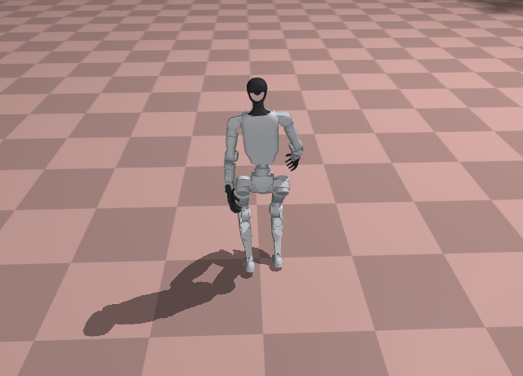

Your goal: Sport exercise

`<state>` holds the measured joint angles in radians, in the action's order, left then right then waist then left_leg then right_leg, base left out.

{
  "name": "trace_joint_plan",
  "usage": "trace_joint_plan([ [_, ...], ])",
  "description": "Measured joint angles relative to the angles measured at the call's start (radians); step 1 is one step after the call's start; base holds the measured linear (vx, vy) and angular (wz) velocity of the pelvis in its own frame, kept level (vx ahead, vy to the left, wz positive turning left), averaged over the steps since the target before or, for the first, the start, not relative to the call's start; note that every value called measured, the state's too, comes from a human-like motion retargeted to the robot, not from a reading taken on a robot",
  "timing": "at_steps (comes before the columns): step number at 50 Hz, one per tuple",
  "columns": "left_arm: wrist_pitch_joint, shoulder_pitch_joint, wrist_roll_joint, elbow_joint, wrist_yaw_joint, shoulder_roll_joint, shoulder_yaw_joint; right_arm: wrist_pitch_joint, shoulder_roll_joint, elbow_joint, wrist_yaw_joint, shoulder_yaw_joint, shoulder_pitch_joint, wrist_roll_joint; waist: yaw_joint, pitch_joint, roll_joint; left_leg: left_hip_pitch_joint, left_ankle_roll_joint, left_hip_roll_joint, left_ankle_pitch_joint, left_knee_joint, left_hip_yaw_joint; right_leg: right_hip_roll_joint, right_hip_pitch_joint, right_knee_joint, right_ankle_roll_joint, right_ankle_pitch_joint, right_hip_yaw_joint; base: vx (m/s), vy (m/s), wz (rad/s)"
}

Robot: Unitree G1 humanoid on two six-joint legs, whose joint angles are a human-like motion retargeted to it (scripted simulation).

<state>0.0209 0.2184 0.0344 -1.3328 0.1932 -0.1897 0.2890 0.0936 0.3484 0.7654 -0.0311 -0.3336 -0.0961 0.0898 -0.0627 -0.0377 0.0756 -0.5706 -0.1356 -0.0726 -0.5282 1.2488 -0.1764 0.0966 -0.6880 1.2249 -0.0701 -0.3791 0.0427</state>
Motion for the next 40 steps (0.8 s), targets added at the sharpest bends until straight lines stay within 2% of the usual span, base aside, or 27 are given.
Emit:
trace_joint_plan([
  [2,0.002,-0.016,-0.063,0.037,-0.035,0.000,-0.012,-0.007,-0.017,0.032,0.002,0.012,0.035,0.023,0.062,0.017,0.002,0.060,-0.031,0.070,-0.084,-0.067,-0.020,-0.038,-0.059,0.159,0.021,0.027,0.021,-0.01,0.18,0.12],
  [5,0.005,-0.075,-0.148,0.115,-0.107,-0.032,-0.040,-0.025,-0.049,0.143,0.001,0.048,0.076,0.060,0.138,0.067,0.010,0.121,-0.090,0.163,-0.267,-0.116,-0.039,-0.115,-0.157,0.442,0.036,0.013,0.044,-0.02,0.18,0.45],
  [8,0.010,-0.146,-0.211,0.211,-0.172,-0.089,-0.085,-0.048,-0.090,0.310,0.016,0.082,0.126,0.072,0.189,0.096,0.026,0.113,-0.115,0.226,-0.319,-0.129,-0.045,-0.181,-0.236,0.655,0.030,-0.014,0.084,-0.02,0.10,0.79],
  [10,0.020,-0.171,-0.267,0.278,-0.201,-0.119,-0.122,-0.062,-0.107,0.414,0.040,0.088,0.162,0.081,0.193,0.097,0.006,0.131,-0.110,0.230,-0.289,-0.168,-0.034,-0.181,-0.241,0.690,0.015,-0.013,0.093,0.06,0.07,0.29],
  [12,0.030,-0.174,-0.330,0.317,-0.204,-0.125,-0.145,-0.076,-0.113,0.477,0.064,0.088,0.192,0.098,0.188,0.090,-0.030,0.173,-0.087,0.210,-0.198,-0.230,-0.015,-0.143,-0.194,0.614,-0.001,0.003,0.086,0.11,0.01,0.08],
  [15,0.033,-0.163,-0.414,0.329,-0.173,-0.100,-0.151,-0.088,-0.120,0.509,0.091,0.088,0.223,0.129,0.208,0.047,-0.032,0.173,-0.011,0.227,0.099,-0.331,0.013,-0.126,-0.124,0.427,-0.023,0.059,0.101,0.07,-0.11,0.60],
  [16,0.031,-0.160,-0.431,0.321,-0.161,-0.092,-0.148,-0.088,-0.122,0.506,0.095,0.092,0.230,0.143,0.211,0.031,-0.027,0.157,0.000,0.227,0.148,-0.343,0.011,-0.123,-0.105,0.363,-0.020,0.074,0.103,0.03,-0.13,0.83],
  [17,0.028,-0.158,-0.446,0.310,-0.150,-0.085,-0.144,-0.088,-0.125,0.503,0.097,0.097,0.236,0.157,0.211,0.017,-0.024,0.139,0.010,0.224,0.184,-0.345,0.008,-0.120,-0.084,0.301,-0.016,0.084,0.102,0.01,-0.13,0.76],
  [19,0.018,-0.151,-0.458,0.275,-0.137,-0.073,-0.137,-0.085,-0.131,0.488,0.095,0.109,0.245,0.187,0.195,-0.003,-0.018,0.098,0.016,0.204,0.190,-0.301,0.003,-0.110,-0.037,0.196,-0.007,0.079,0.083,-0.02,-0.12,0.48],
  [22,0.004,-0.135,-0.433,0.207,-0.127,-0.055,-0.139,-0.073,-0.141,0.462,0.072,0.117,0.245,0.214,0.148,-0.016,-0.004,0.033,-0.005,0.142,0.091,-0.135,-0.004,-0.092,0.029,0.106,0.005,-0.026,0.035,-0.07,-0.12,0.06],
  [26,-0.031,-0.120,-0.342,0.077,-0.125,-0.027,-0.130,-0.055,-0.137,0.425,0.022,0.086,0.189,0.190,0.076,0.022,0.022,-0.087,-0.058,0.015,-0.127,0.243,-0.010,-0.062,0.070,0.128,-0.032,-0.328,-0.035,-0.10,-0.12,-0.30],
  [28,-0.050,-0.126,-0.274,-0.003,-0.110,-0.011,-0.123,-0.049,-0.118,0.389,-0.017,0.069,0.116,0.161,0.047,0.057,0.025,-0.157,-0.098,-0.061,-0.187,0.397,-0.006,-0.029,0.080,0.135,-0.047,-0.401,-0.050,-0.04,-0.11,-0.38],
  [29,-0.050,-0.125,-0.244,-0.030,-0.097,-0.004,-0.119,-0.046,-0.105,0.357,-0.035,0.069,0.080,0.151,0.031,0.068,0.024,-0.185,-0.110,-0.094,-0.190,0.435,-0.002,-0.011,0.080,0.122,-0.051,-0.397,-0.050,-0.02,-0.10,-0.53],
  [32,-0.036,-0.079,-0.187,-0.052,-0.053,-0.001,-0.096,-0.033,-0.063,0.234,-0.057,0.076,0.032,0.150,-0.015,0.050,0.029,-0.225,-0.110,-0.150,-0.116,0.420,-0.002,0.023,0.077,0.031,-0.054,-0.289,-0.022,0.03,-0.06,-0.62],
  [37,-0.032,-0.002,-0.215,0.002,0.008,-0.022,-0.078,-0.039,-0.031,0.167,-0.017,0.072,0.067,0.170,-0.039,-0.061,0.022,-0.160,-0.023,-0.111,0.134,0.145,-0.028,0.051,0.006,-0.077,0.006,0.171,0.025,0.06,0.03,-0.68],
  [40,-0.037,-0.006,-0.269,0.039,-0.014,-0.026,-0.077,-0.045,-0.035,0.226,0.000,0.077,0.096,0.176,-0.010,-0.088,0.015,-0.077,0.028,-0.020,0.198,-0.010,-0.038,0.022,-0.045,-0.032,0.014,0.240,0.022,0.02,0.08,-0.46],
])
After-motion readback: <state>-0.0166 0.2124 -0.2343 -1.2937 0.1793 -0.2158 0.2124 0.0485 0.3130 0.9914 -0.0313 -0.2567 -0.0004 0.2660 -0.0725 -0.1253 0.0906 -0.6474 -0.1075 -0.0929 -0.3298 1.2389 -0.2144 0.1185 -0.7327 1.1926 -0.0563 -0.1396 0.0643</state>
